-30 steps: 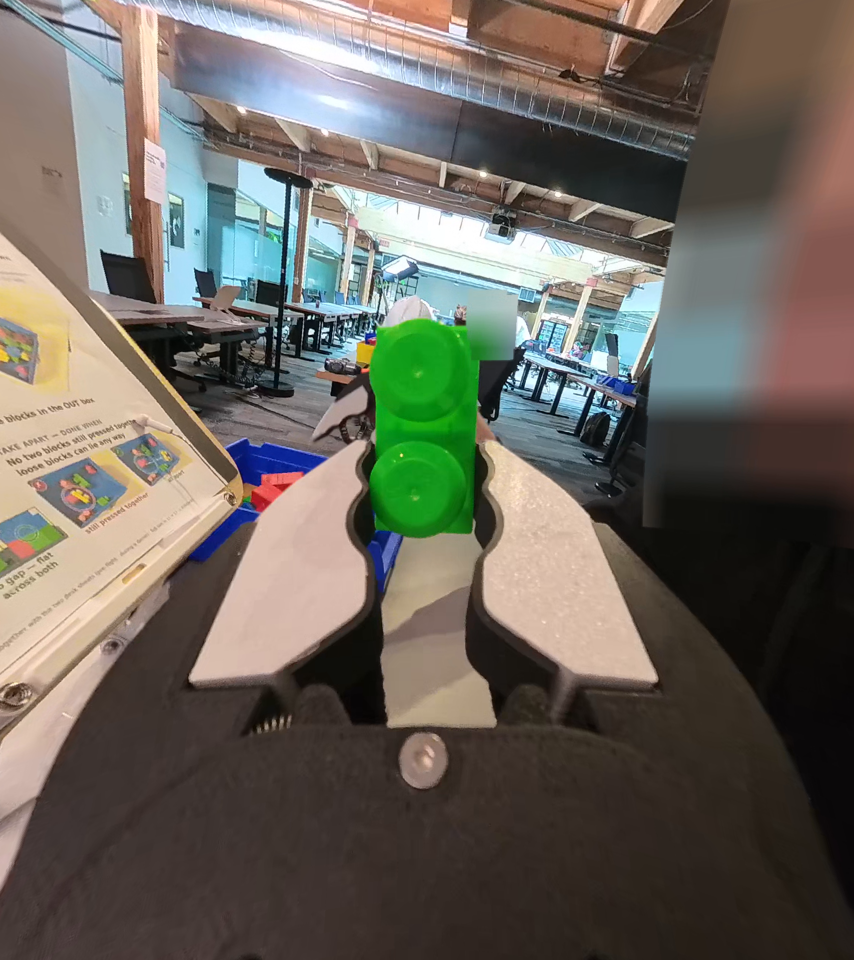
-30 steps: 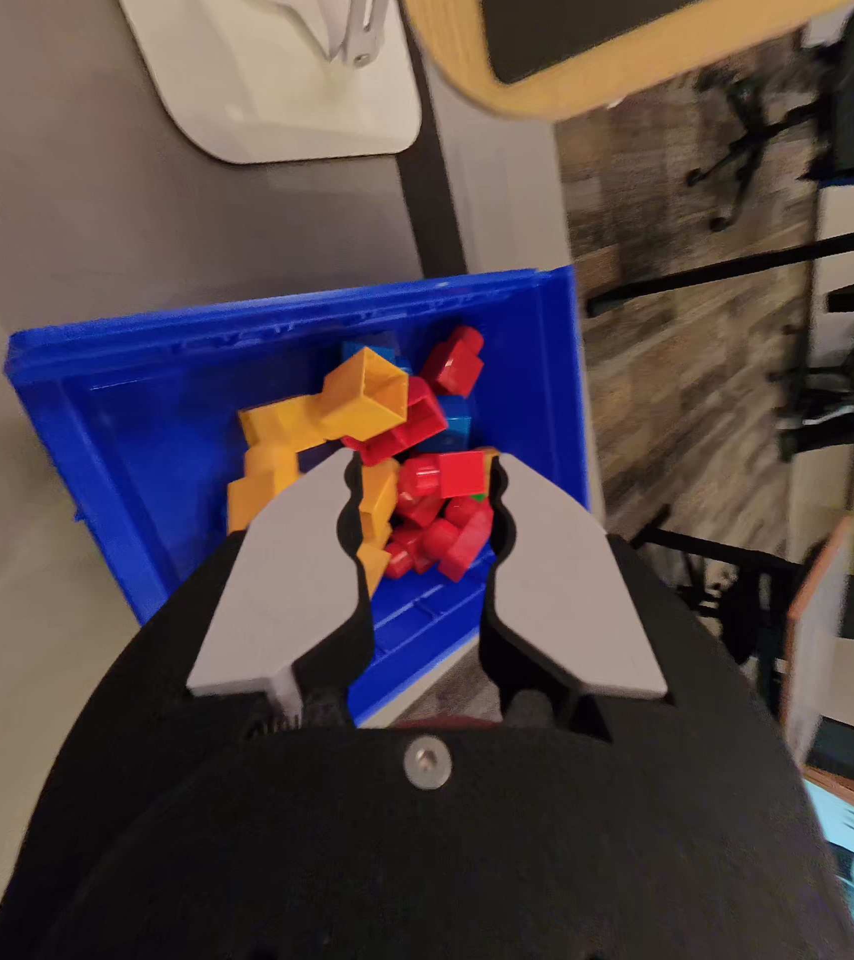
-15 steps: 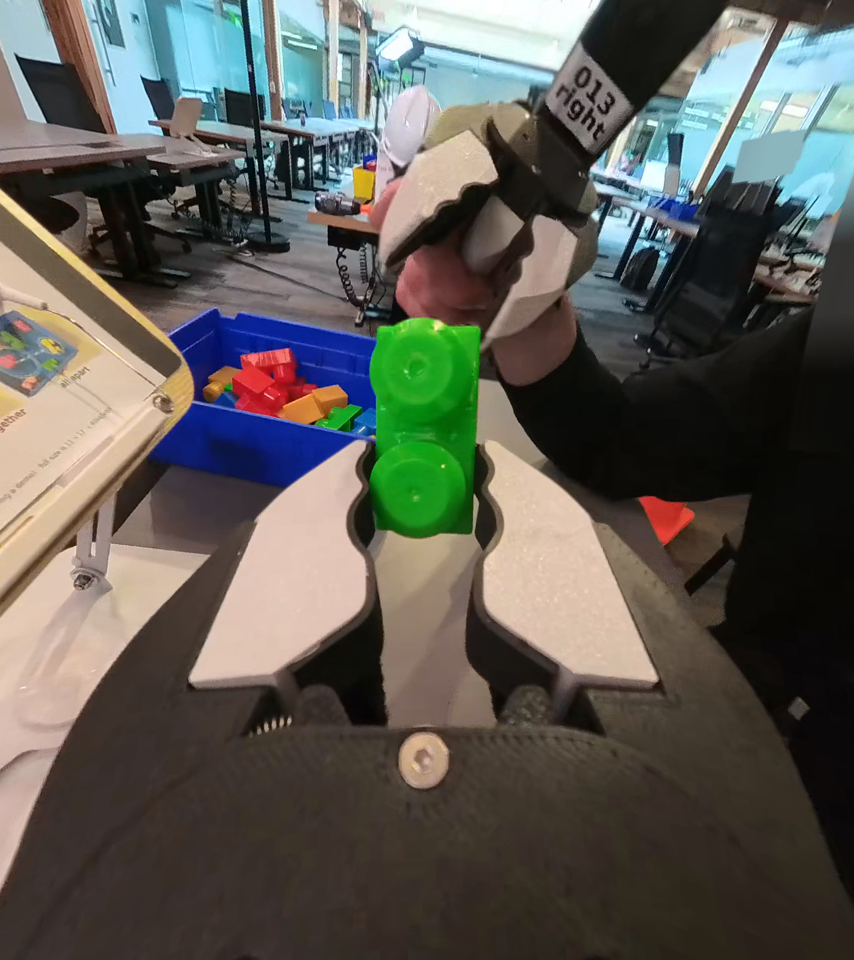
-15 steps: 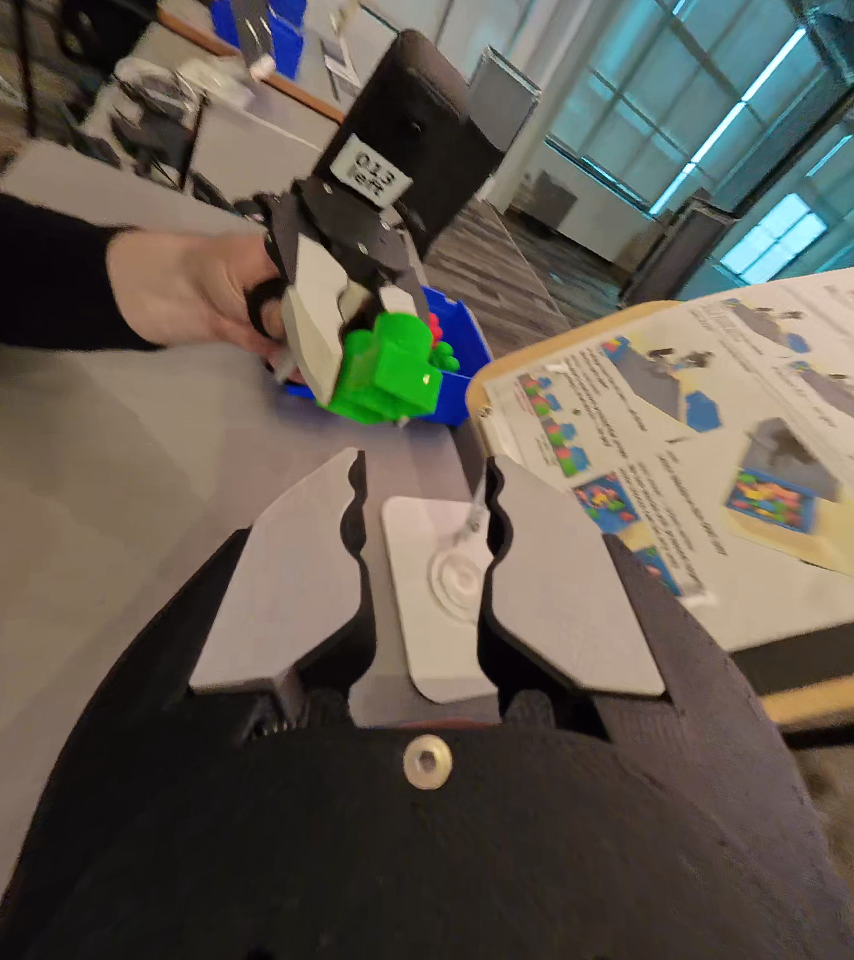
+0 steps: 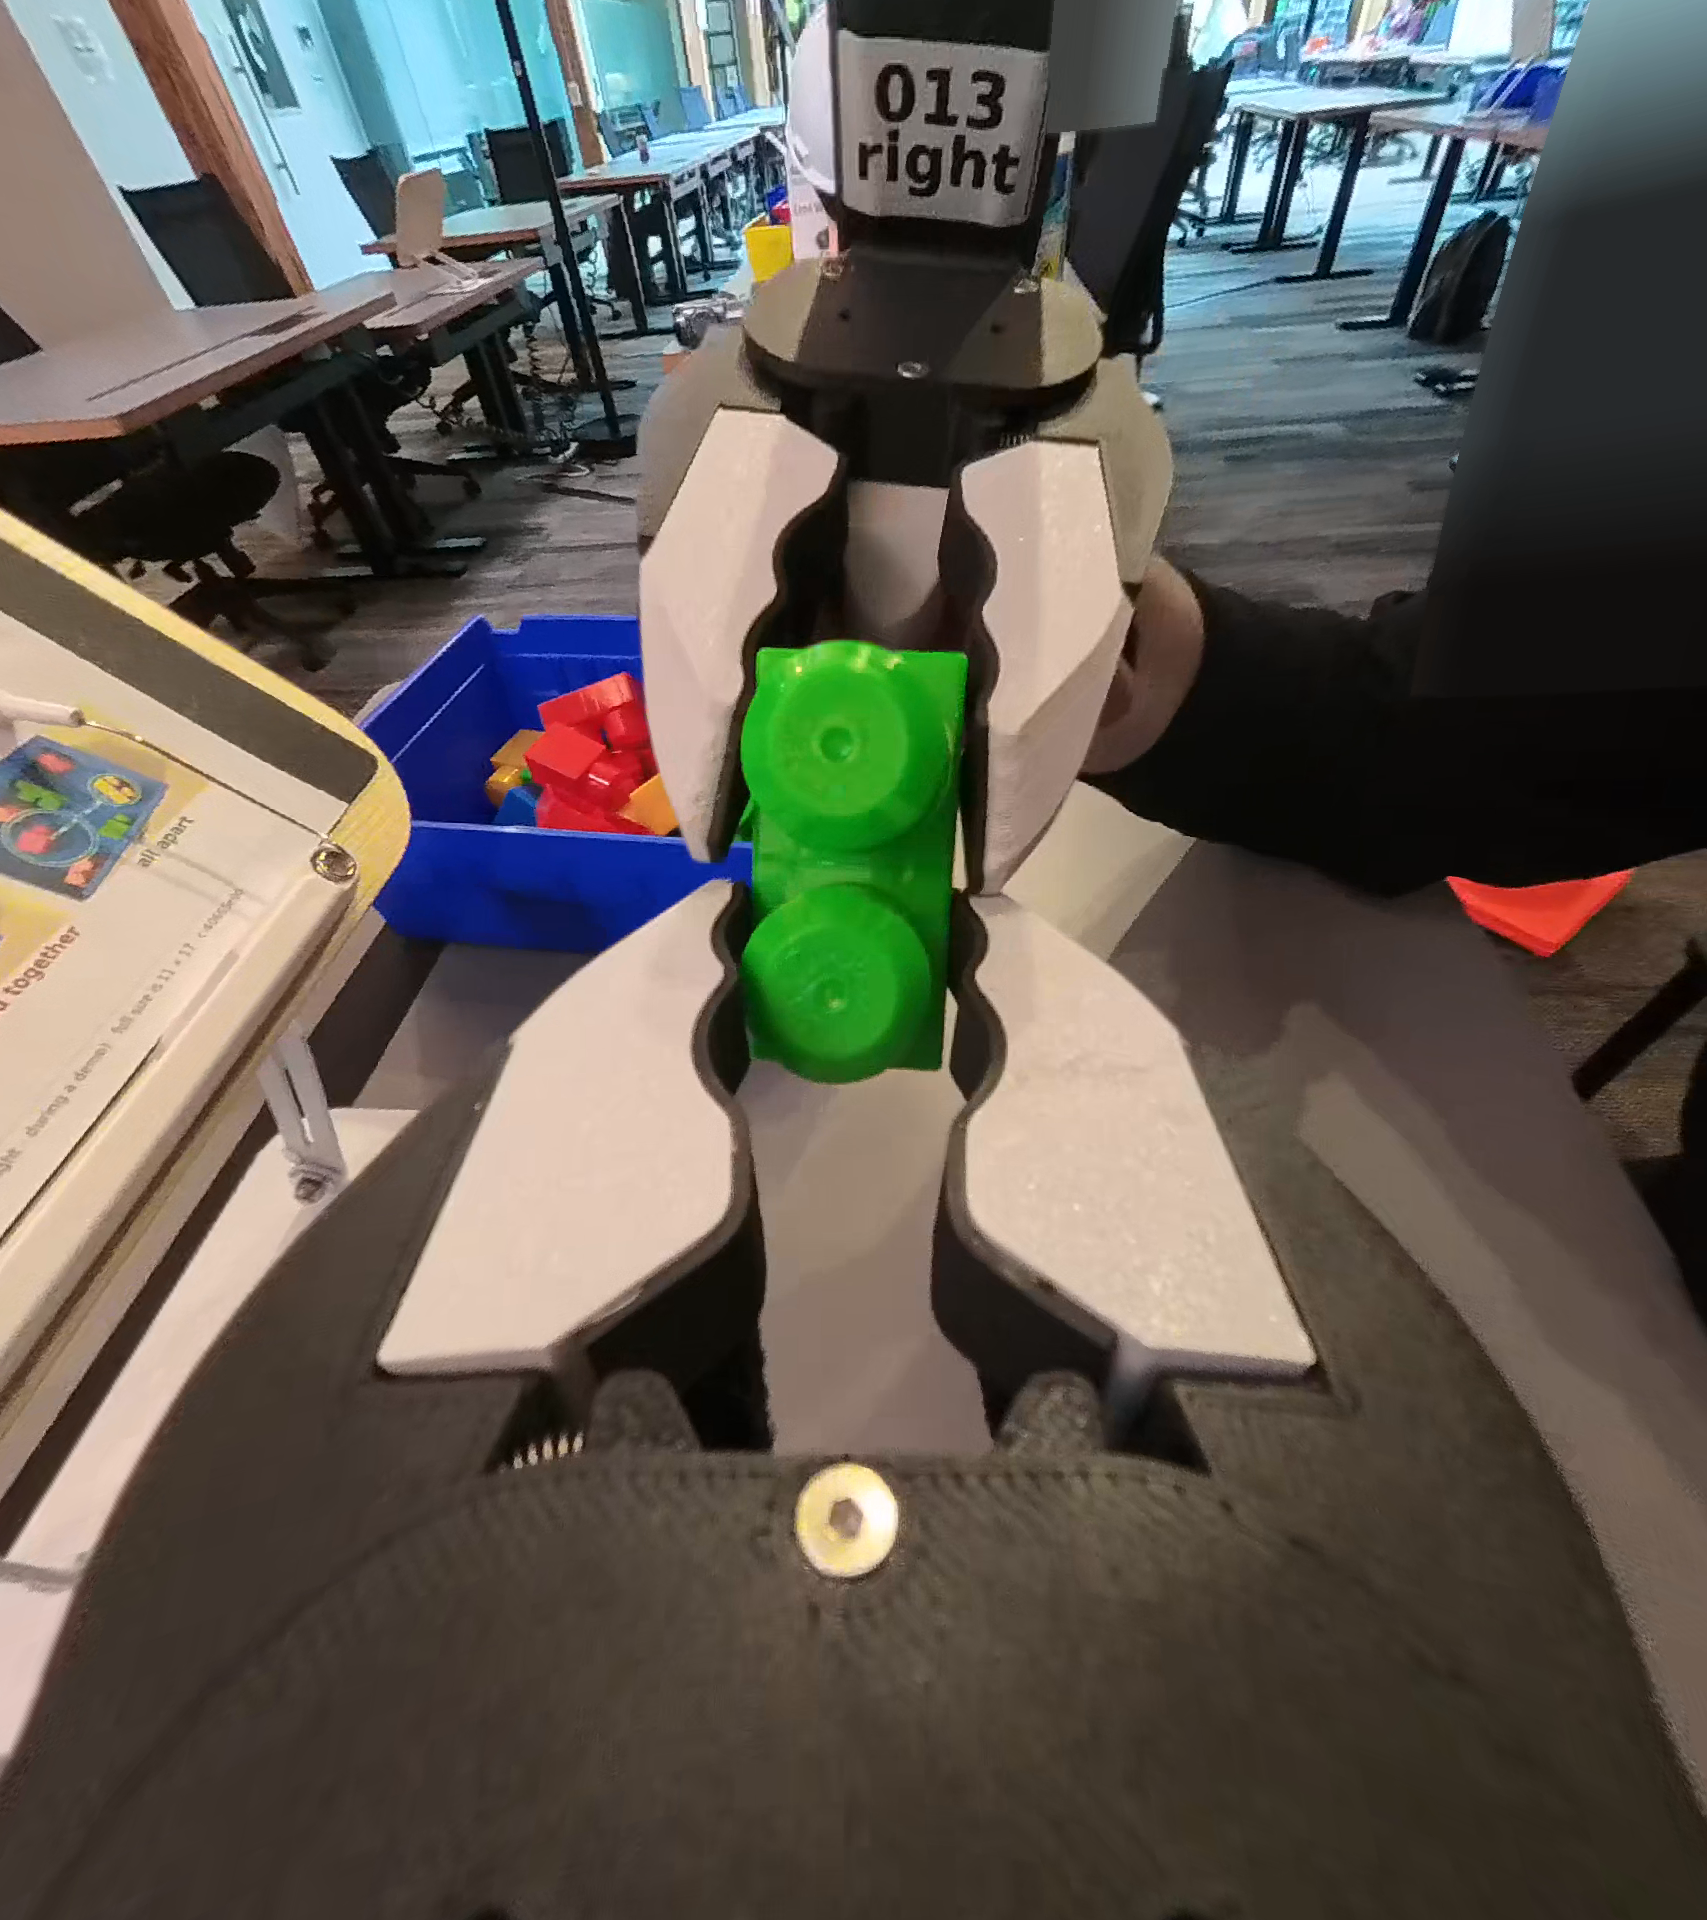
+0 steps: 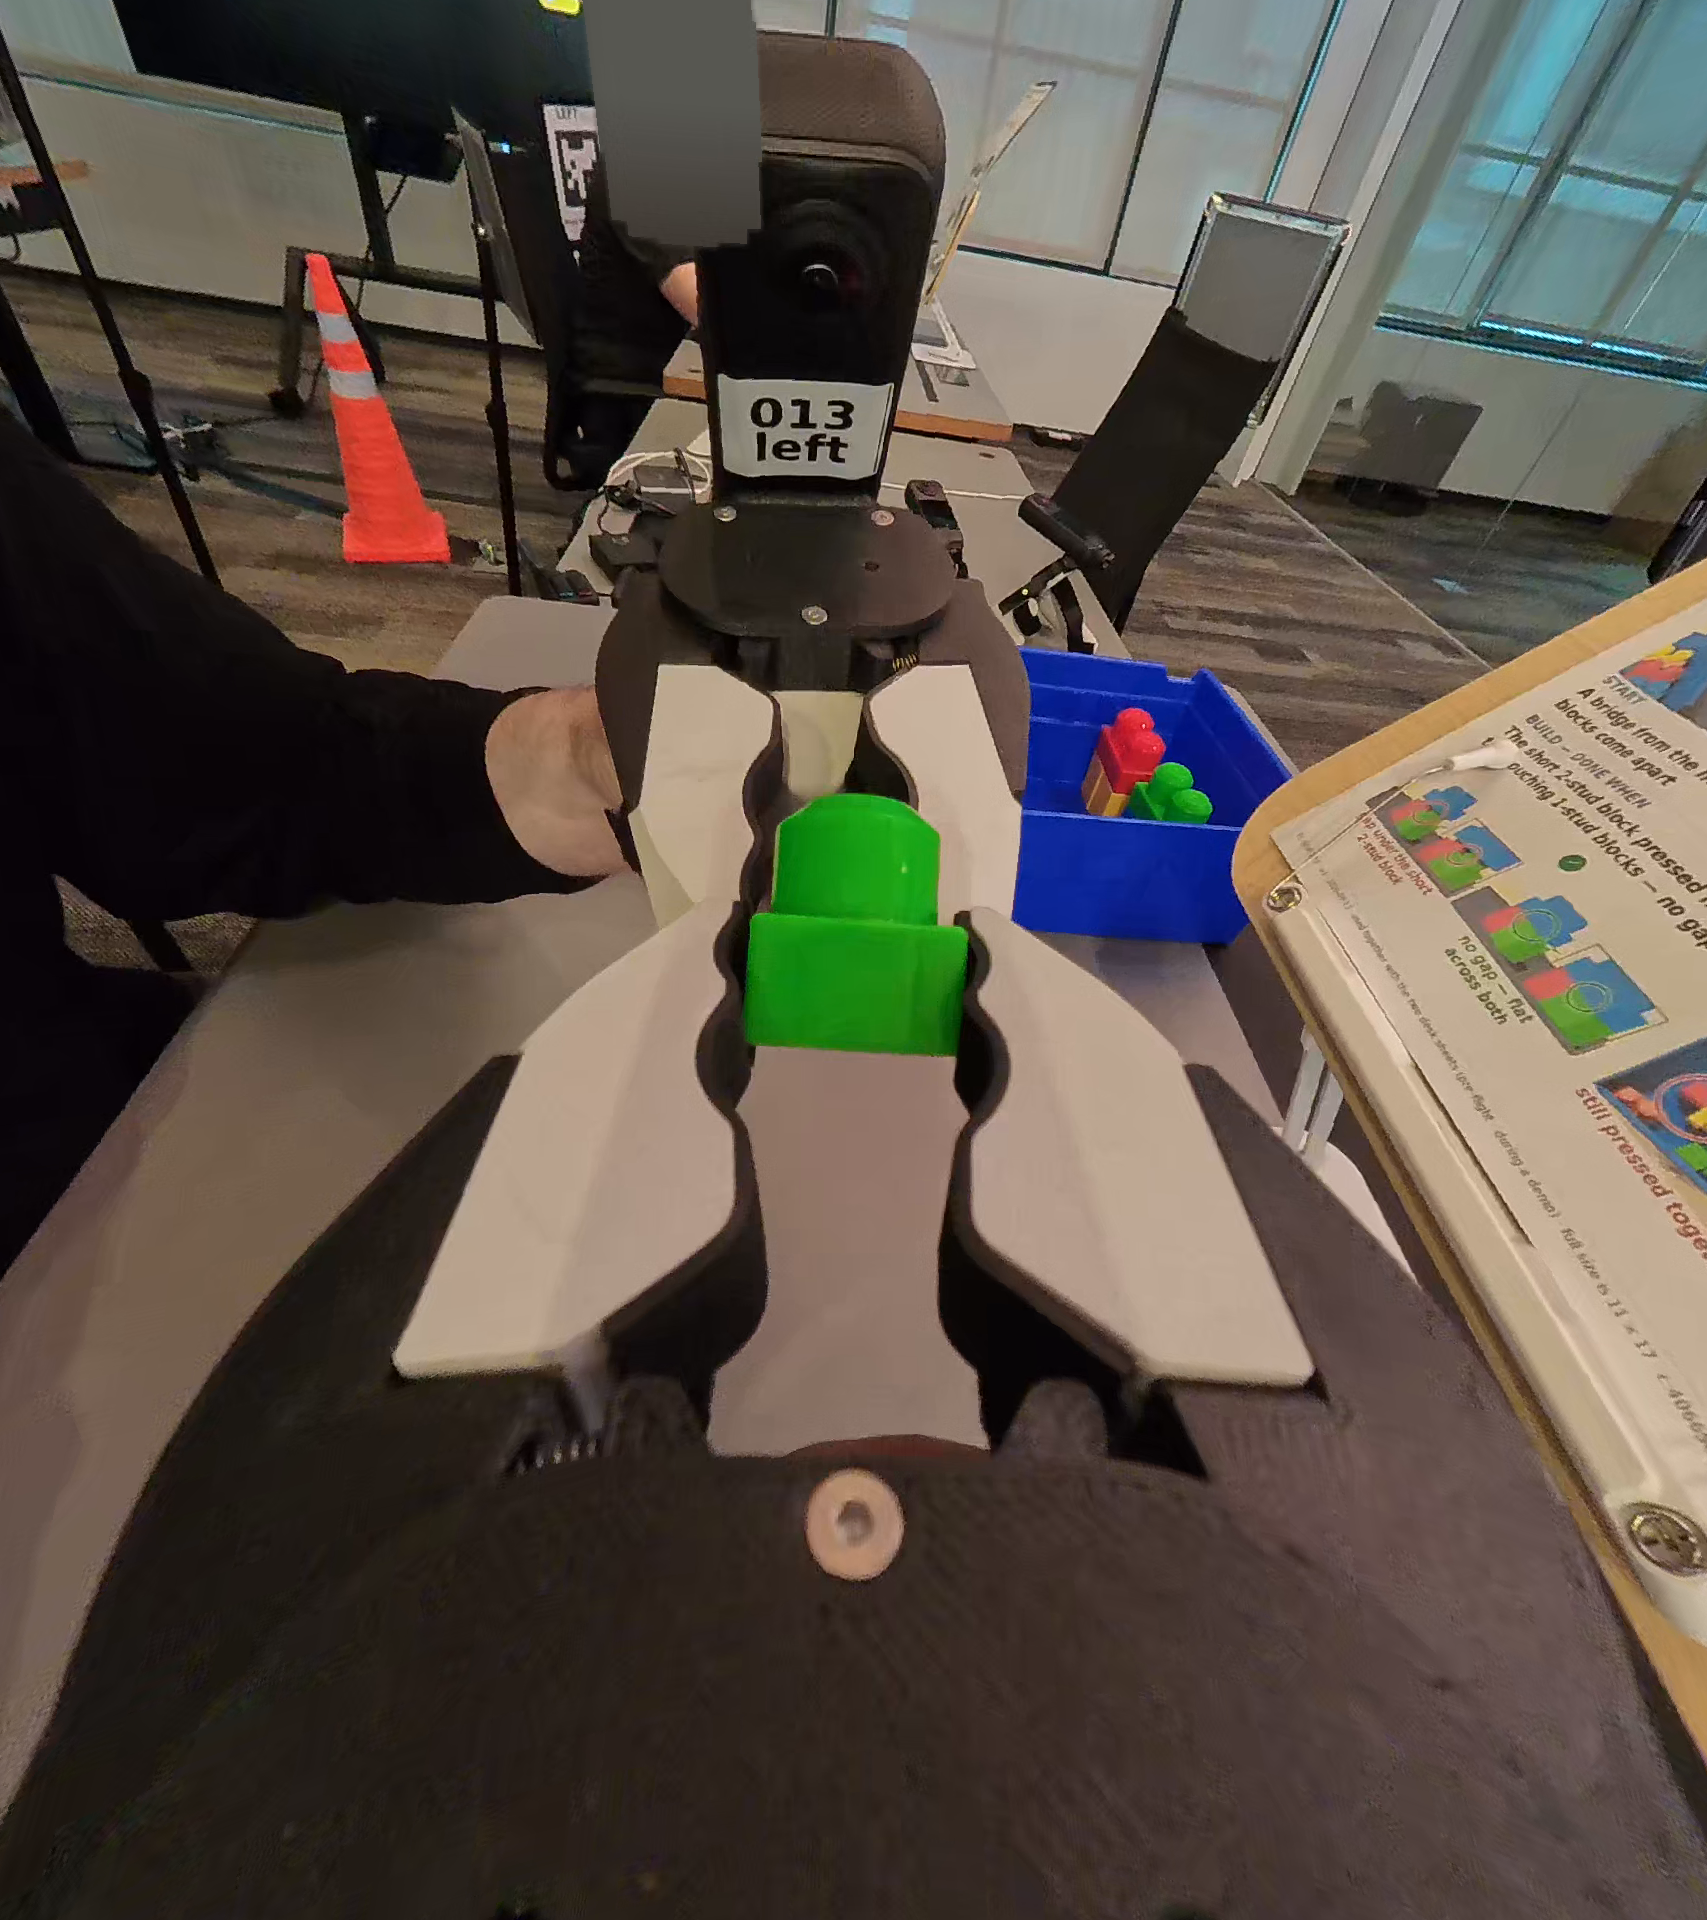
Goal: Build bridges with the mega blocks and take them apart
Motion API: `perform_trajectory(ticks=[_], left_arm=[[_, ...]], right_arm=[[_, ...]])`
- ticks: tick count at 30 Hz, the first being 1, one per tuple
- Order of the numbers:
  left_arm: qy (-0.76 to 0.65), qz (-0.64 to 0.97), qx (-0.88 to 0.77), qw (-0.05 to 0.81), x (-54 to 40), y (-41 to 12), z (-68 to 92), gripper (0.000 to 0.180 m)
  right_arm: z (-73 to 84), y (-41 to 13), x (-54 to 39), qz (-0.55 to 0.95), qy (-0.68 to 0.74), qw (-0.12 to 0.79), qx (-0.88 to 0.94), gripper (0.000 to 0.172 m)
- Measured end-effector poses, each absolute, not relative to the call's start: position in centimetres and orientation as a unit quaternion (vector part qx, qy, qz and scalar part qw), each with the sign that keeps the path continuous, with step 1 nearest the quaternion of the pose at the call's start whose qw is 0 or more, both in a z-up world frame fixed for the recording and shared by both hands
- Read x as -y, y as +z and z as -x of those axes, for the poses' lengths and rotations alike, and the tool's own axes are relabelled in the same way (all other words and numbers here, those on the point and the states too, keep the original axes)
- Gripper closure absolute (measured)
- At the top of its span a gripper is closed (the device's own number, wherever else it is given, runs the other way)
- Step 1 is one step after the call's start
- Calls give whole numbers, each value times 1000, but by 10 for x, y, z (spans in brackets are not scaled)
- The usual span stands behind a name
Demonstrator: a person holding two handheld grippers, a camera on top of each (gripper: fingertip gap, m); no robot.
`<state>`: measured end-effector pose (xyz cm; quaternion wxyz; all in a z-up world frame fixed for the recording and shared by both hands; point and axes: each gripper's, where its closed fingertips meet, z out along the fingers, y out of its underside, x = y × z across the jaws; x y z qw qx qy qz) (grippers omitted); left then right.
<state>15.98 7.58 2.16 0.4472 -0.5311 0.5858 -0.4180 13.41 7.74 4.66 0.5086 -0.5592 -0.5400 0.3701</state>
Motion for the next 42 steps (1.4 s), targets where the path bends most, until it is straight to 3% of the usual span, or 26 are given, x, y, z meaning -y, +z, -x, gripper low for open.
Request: perform_trajectory(ticks=[6,10,17,21,29,30,31,33,42], left_arm=[[-428,520,-583,454,-76,27,-157,144],[-427,524,-566,472,-86,37,-147,127],[-416,529,-549,496,-101,52,-122,143],[-396,543,-537,509,-116,56,-105,150],[-369,556,-470,577,-146,92,-38,152],[-368,557,-462,584,-149,96,-29,152],[-365,558,-454,591,-151,99,-21,152],[-348,566,-440,604,-158,103,-5,152],[-252,628,-403,616,-198,85,46,150]], right_arm=[[-136,54,-76,552,367,522,537,134],[-156,73,-84,549,360,554,512,135],[-253,87,-138,623,202,600,459,134],[-327,47,-181,721,97,542,420,135],[-412,-69,-218,868,29,341,360,134],[-415,-77,-220,877,25,328,351,125],[-423,-83,-224,886,5,319,335,105],[-437,-91,-229,897,-42,301,321,90],[-425,-66,-224,878,-59,335,336,99]])
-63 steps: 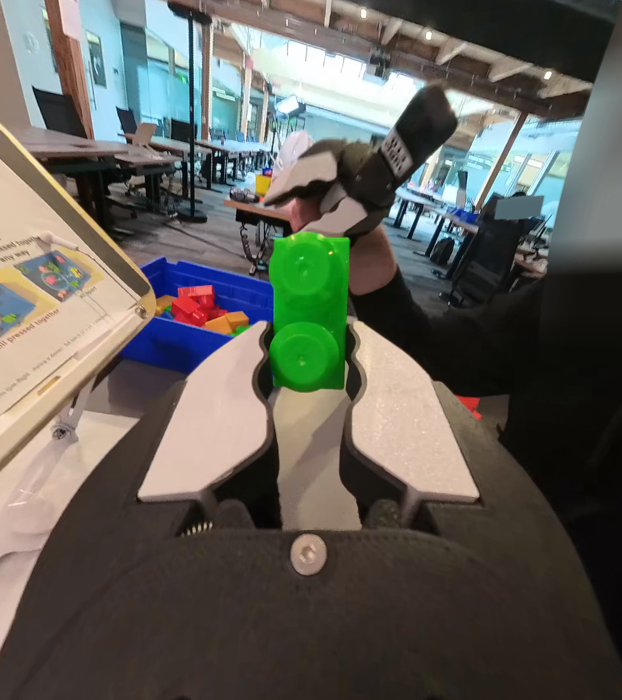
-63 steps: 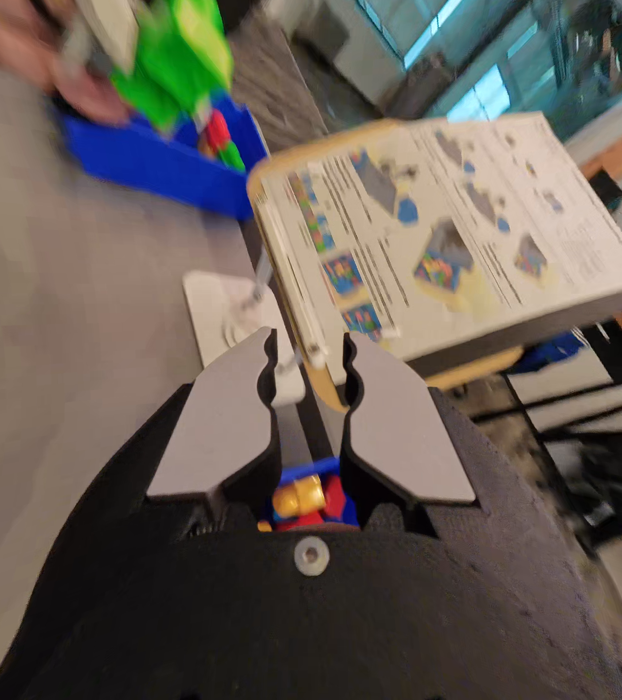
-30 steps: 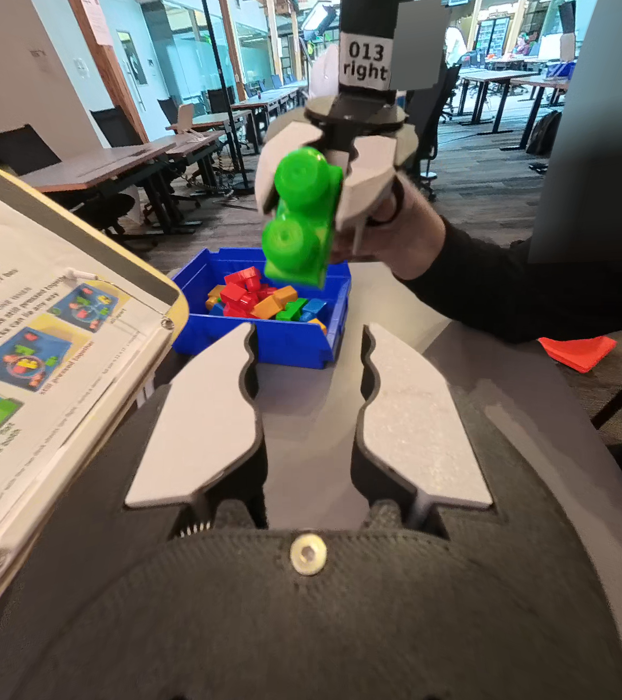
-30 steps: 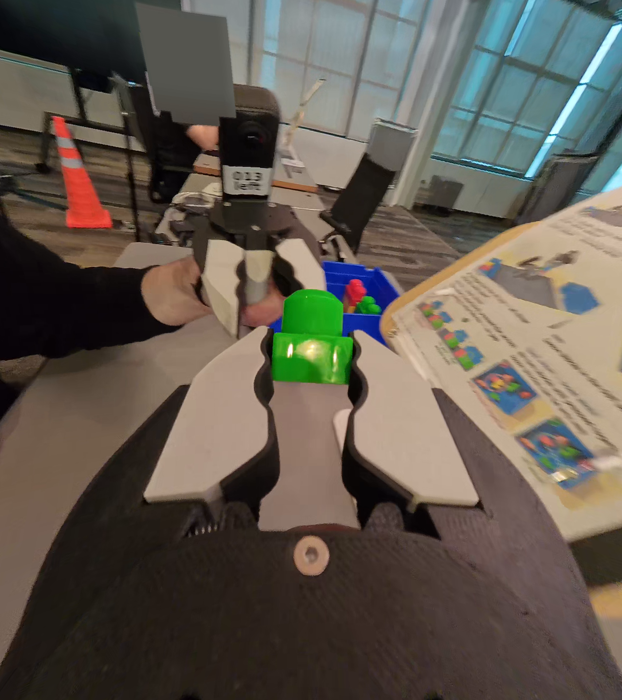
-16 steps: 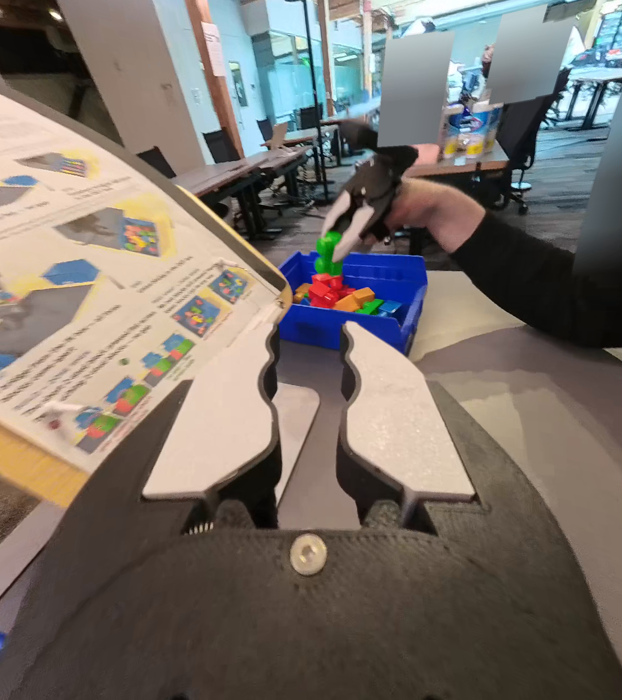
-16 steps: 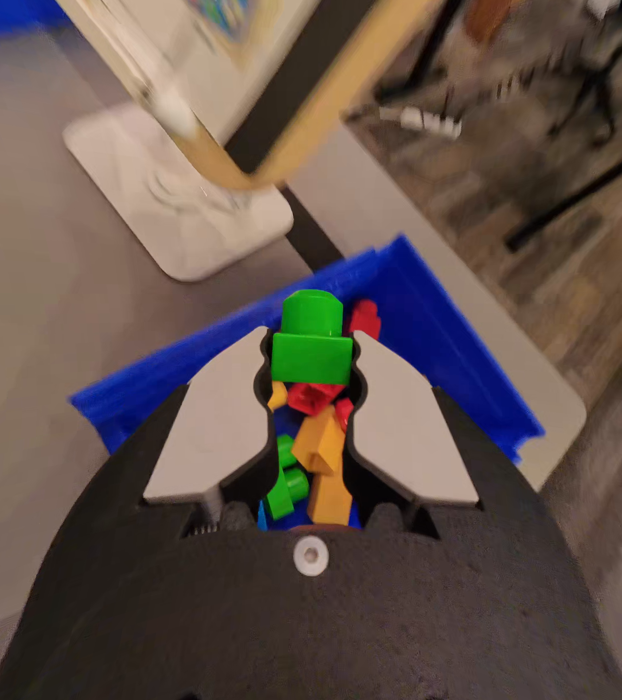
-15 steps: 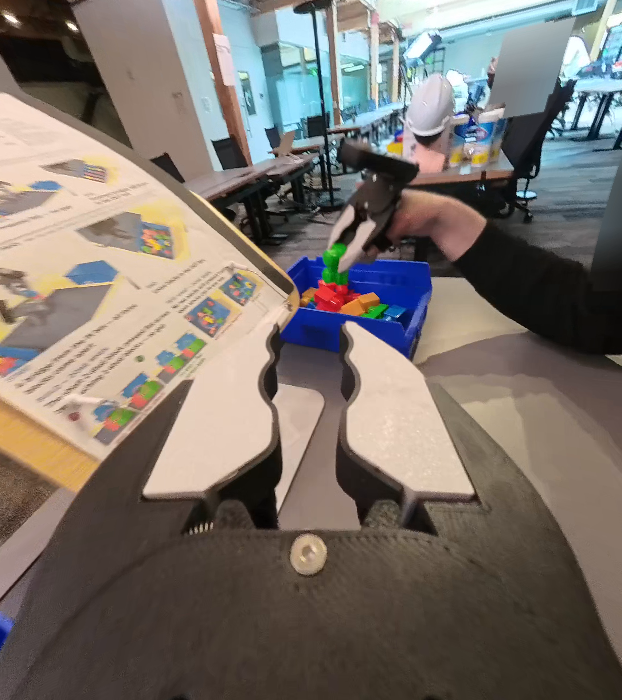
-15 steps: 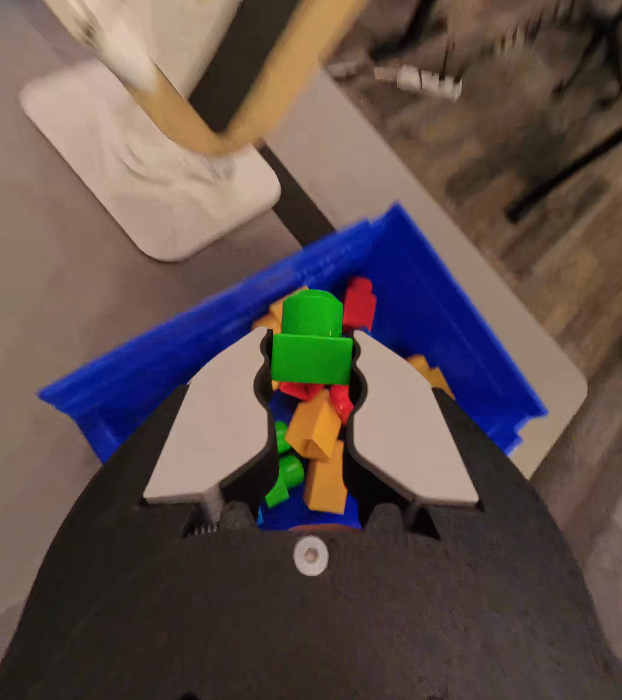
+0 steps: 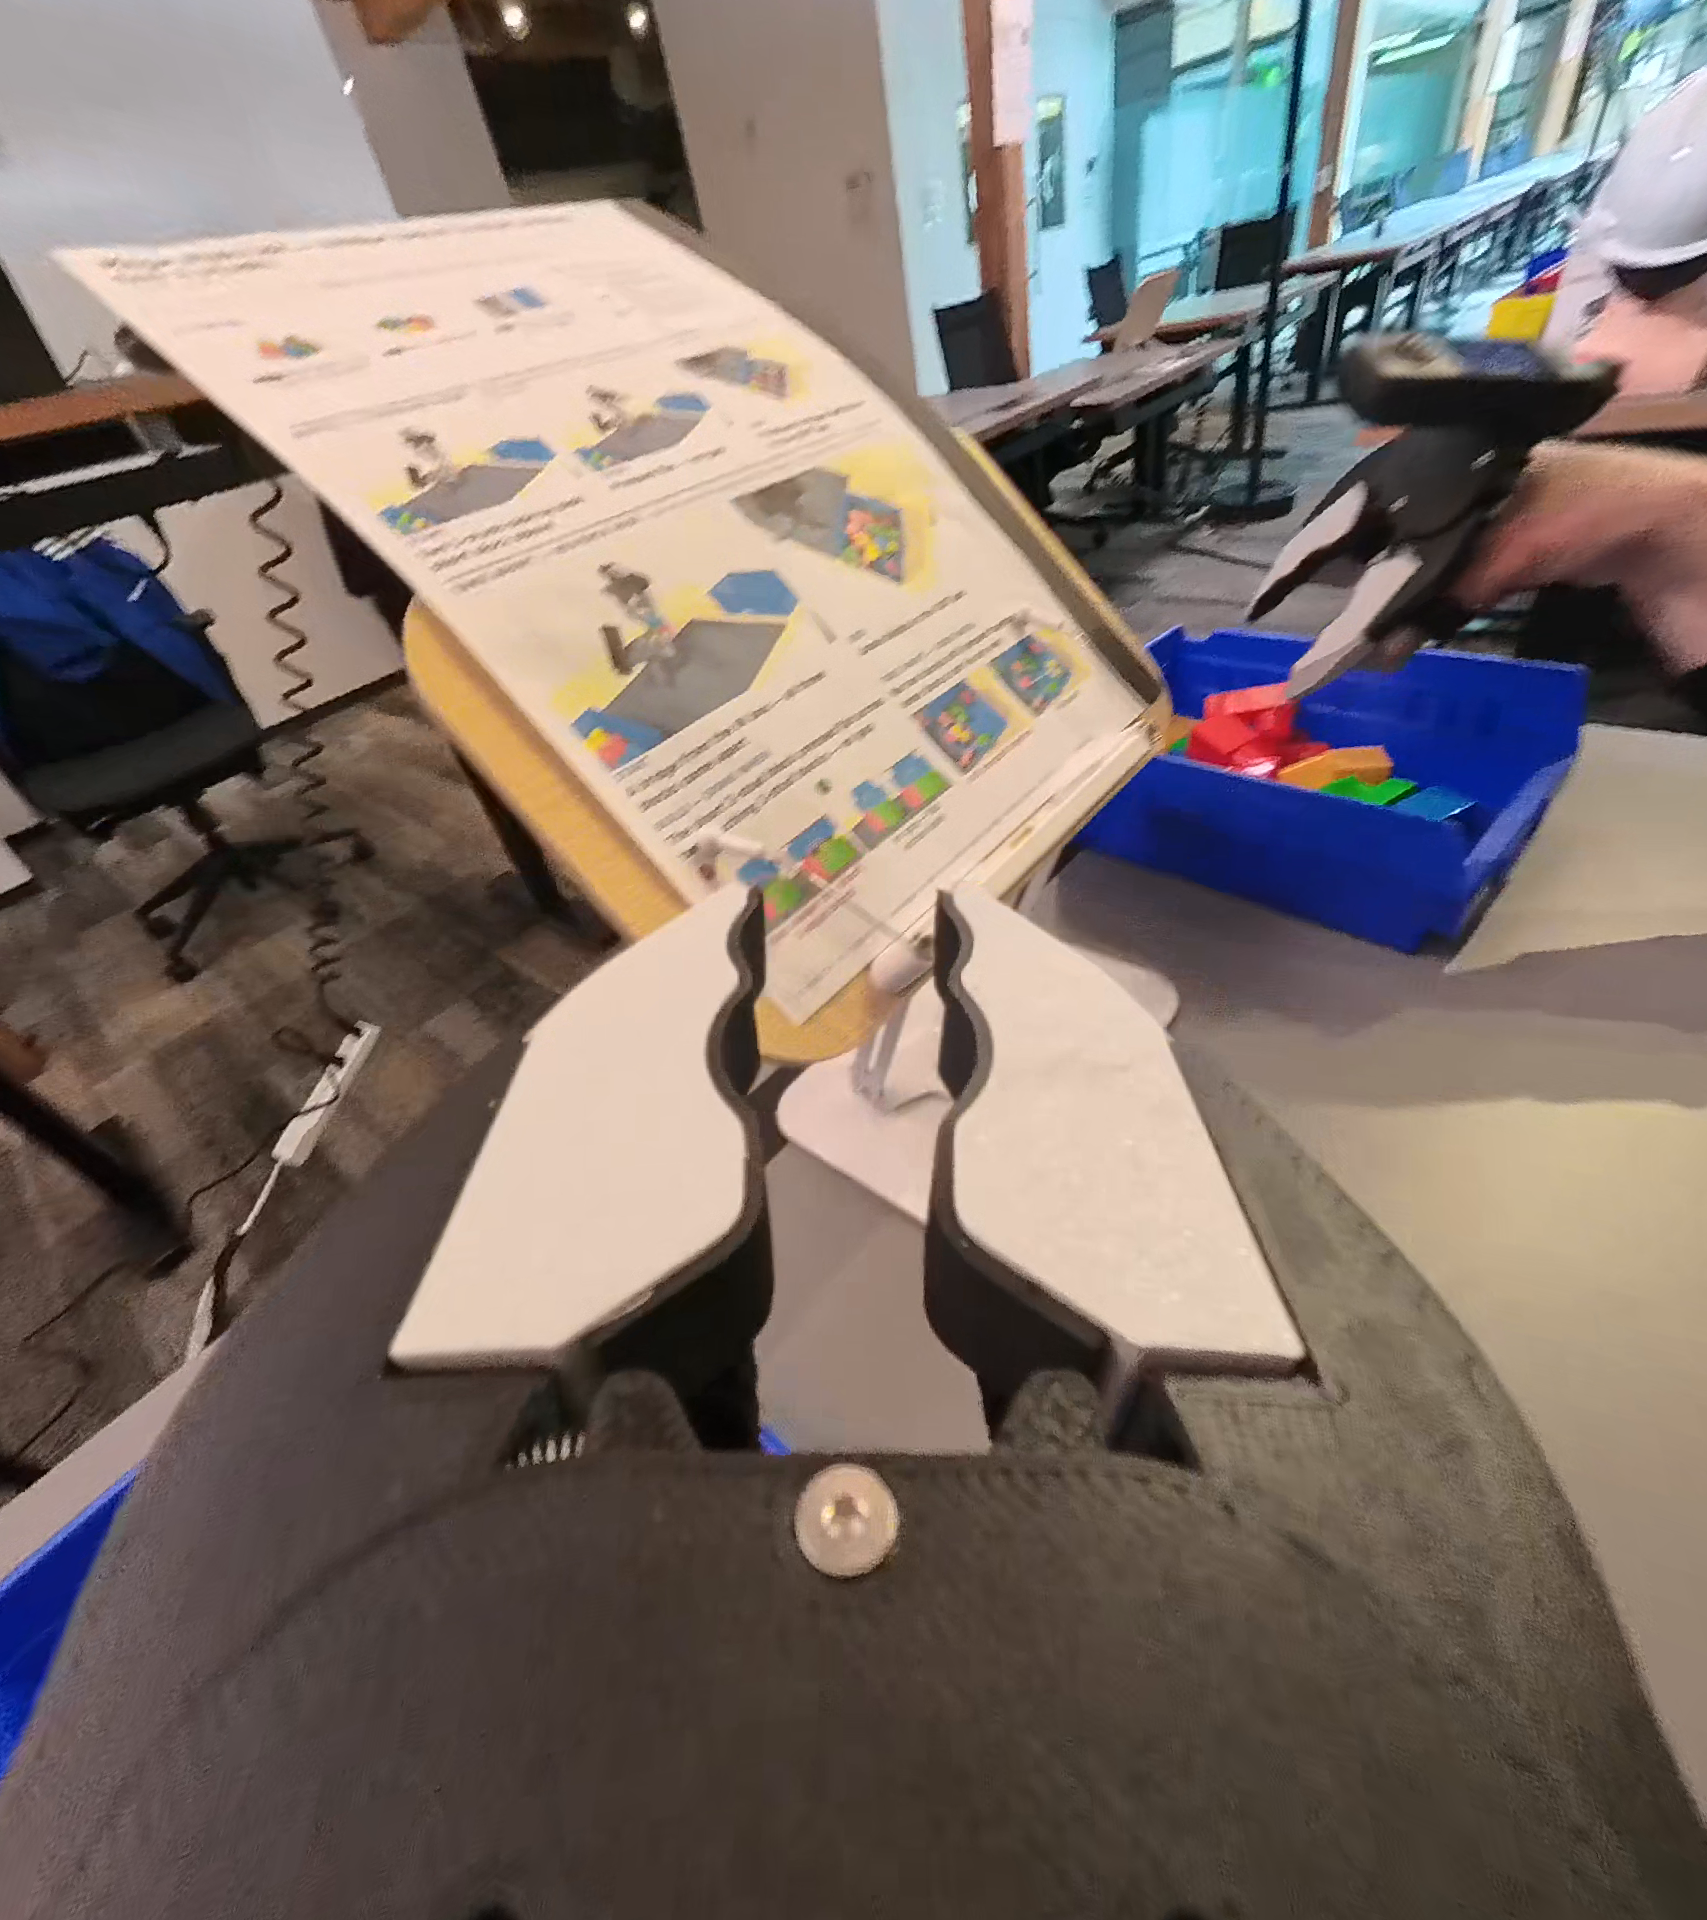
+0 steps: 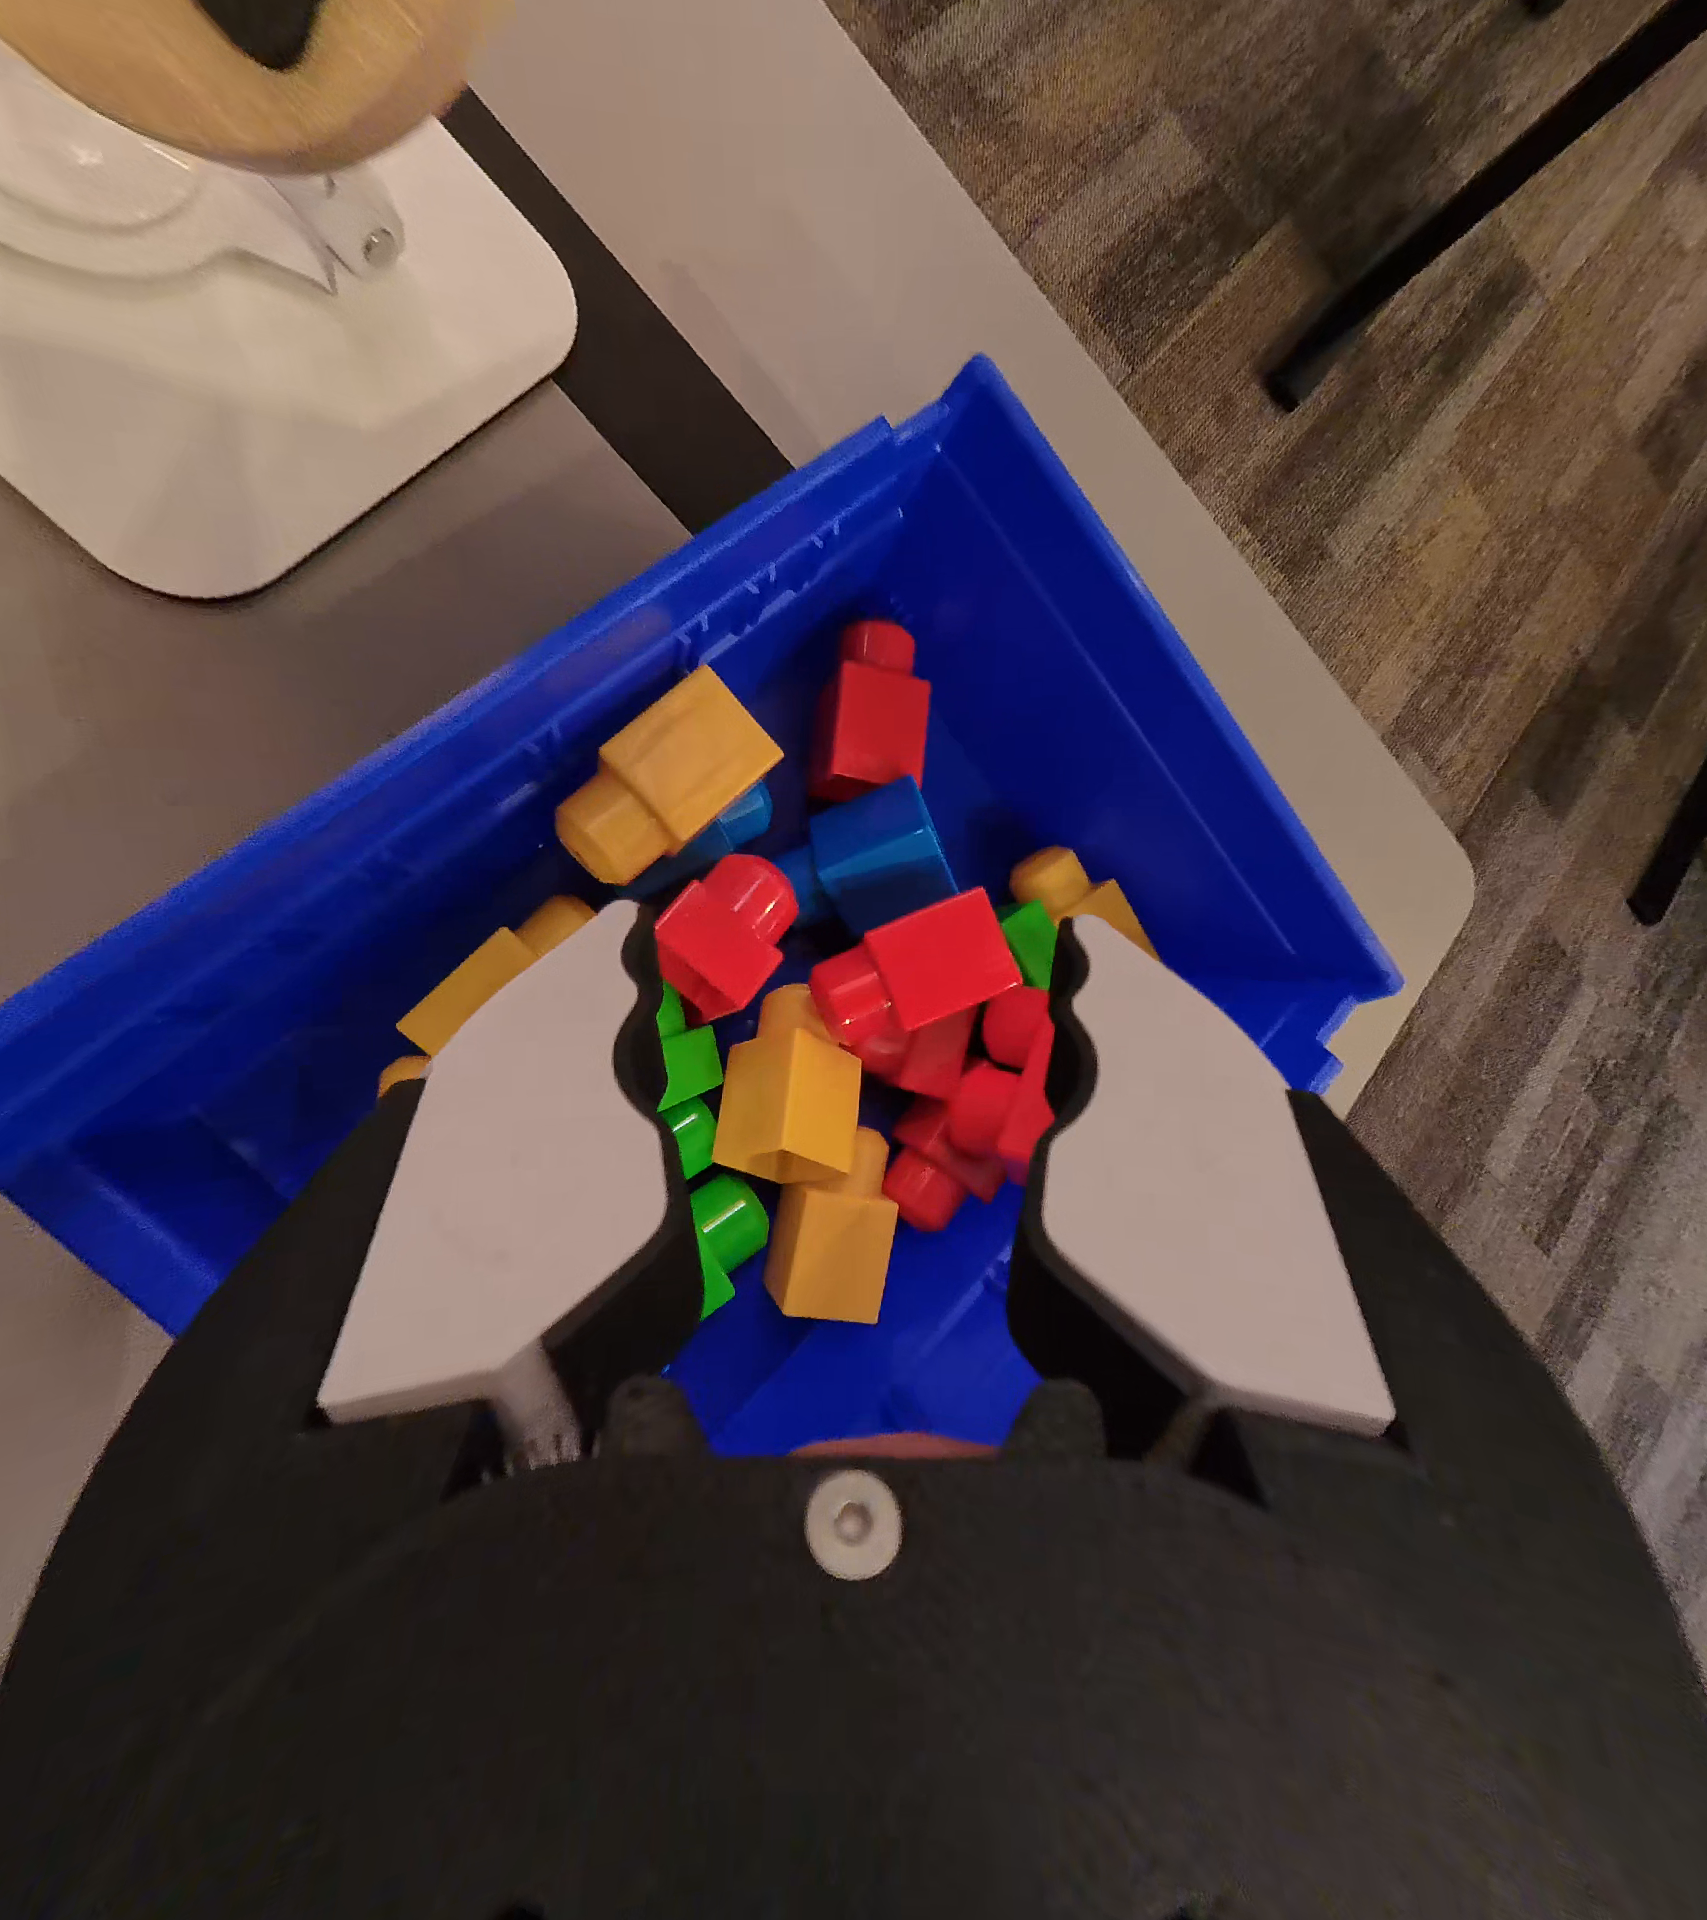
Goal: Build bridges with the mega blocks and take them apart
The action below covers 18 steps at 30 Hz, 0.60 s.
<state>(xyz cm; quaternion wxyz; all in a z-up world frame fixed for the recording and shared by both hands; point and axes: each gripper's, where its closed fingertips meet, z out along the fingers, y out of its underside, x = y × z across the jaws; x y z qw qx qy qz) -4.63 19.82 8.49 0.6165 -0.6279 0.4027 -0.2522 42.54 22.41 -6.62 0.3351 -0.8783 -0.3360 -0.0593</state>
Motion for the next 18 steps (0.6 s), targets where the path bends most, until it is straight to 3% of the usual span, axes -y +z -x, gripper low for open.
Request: perform_trajectory(ticks=[8,18], left_arm=[[-138,699,-431,553,-254,20,79,142],[20,770,-560,307,-334,-101,143,132]], right_arm=[[-406,-46,-216,856,-66,361,364,104],[-393,-33,-212,841,-71,379,379,106]])
